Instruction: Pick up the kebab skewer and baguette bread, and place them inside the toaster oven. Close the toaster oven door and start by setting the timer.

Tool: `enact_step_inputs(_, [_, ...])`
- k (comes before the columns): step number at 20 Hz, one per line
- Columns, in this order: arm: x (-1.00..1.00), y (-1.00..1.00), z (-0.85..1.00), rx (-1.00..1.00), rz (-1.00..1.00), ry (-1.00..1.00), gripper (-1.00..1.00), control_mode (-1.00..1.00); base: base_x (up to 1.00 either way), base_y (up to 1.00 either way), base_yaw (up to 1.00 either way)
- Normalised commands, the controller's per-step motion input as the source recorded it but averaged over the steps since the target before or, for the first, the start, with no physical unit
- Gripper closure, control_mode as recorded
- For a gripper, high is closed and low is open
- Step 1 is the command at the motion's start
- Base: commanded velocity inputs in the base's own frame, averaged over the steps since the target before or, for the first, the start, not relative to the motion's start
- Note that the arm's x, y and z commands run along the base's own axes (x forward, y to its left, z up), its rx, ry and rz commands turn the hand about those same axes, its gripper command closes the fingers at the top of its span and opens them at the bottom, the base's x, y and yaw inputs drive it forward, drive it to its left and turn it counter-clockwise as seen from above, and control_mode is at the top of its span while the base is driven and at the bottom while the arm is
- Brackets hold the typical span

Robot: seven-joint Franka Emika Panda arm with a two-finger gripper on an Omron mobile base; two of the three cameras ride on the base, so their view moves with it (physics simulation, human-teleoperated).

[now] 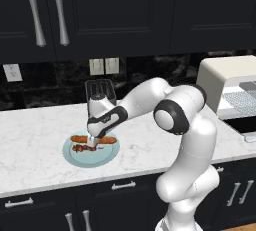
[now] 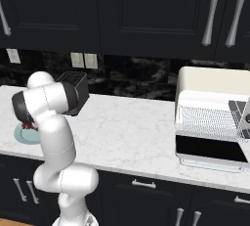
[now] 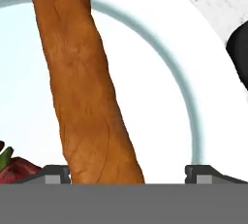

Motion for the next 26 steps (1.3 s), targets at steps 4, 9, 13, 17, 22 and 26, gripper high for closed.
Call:
enact_step_inputs(4, [-0.03, -0.02, -0.31, 0.02, 0.01, 0.0, -1.0, -1.0, 0.0, 0.0, 0.0])
enact_step_inputs(9, [0.0, 0.0, -0.04, 0.0, 0.0, 0.0, -1.0, -1.0, 0.0, 0.0, 0.0])
enact_step_inputs(13, [0.0, 0.0, 0.0, 0.0, 0.0, 0.0, 1.0, -1.0, 0.0, 0.0, 0.0])
enact_step_inputs(17, [0.0, 0.0, 0.0, 0.0, 0.0, 0.0, 1.0, -1.0, 0.0, 0.0, 0.0])
enact_step_inputs(22, [0.0, 0.0, 0.0, 0.0, 0.0, 0.0, 1.0, -1.0, 0.0, 0.0, 0.0])
enact_step_inputs(26, [-0.1, 0.0, 0.0, 0.0, 0.0, 0.0, 1.0, -1.0, 0.0, 0.0, 0.0])
